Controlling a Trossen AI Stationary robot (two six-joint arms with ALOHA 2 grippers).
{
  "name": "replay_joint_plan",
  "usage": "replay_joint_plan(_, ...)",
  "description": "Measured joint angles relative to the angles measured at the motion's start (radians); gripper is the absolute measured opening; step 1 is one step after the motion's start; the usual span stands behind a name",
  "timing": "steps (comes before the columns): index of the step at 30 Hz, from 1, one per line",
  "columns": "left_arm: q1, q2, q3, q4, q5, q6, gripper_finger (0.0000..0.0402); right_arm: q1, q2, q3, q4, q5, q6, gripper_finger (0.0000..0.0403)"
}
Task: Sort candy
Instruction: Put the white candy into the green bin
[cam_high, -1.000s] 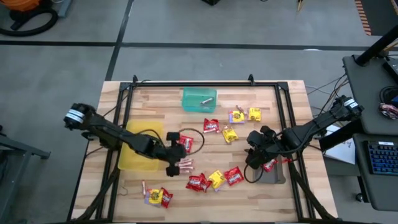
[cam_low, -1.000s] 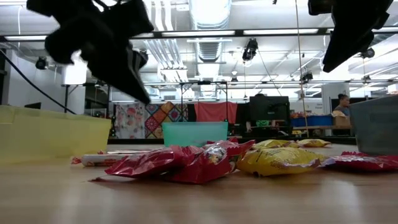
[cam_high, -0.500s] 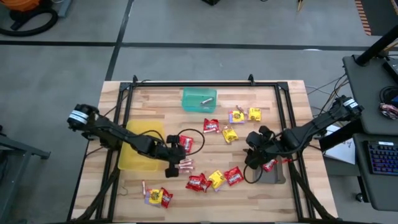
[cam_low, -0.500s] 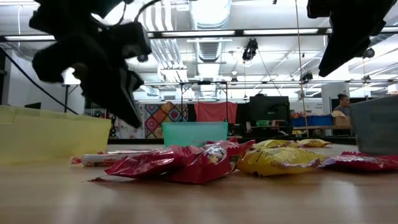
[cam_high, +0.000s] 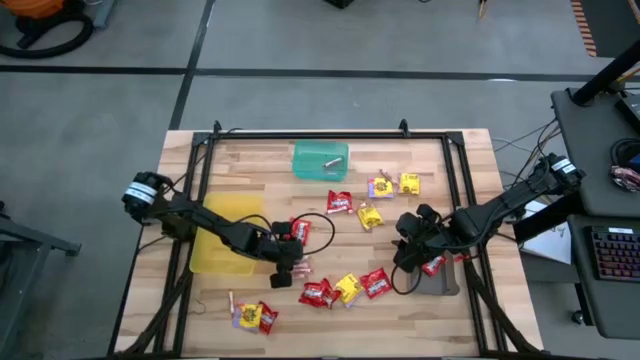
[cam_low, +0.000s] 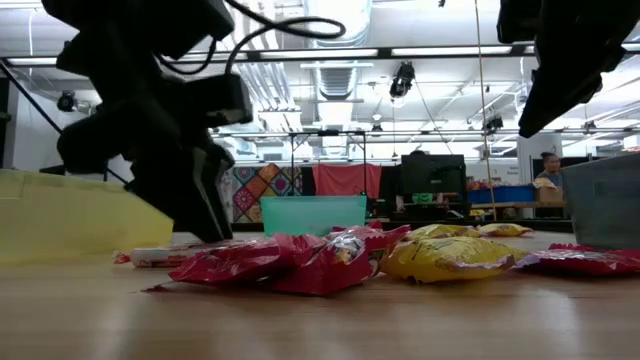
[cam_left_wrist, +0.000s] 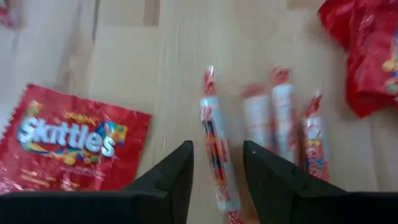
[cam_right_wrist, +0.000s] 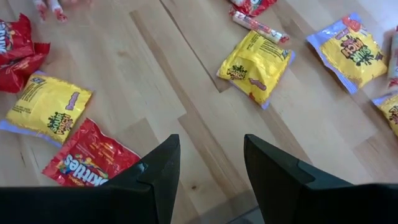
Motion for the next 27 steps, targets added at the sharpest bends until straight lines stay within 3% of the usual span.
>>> replay_joint_plan(6,0.002,0.033,-0.004,0.006,-0.002,-0.026,0.0118,0.000,0.000,0.000,0.002,0.001,0.002,0.0169)
replay_joint_plan(14,0.002,0.033,-0.004,0.005,0.007,-0.001,0.0015,0.000,0.000,0.000,0.016,0.001,0.002,0.0168)
replay_joint_plan(27,0.074,-0.155,0.063,-0.099,-0.045,0.212,0.0005,0.000,0.000,-0.002,0.022,0.002,-0.013,0.0167)
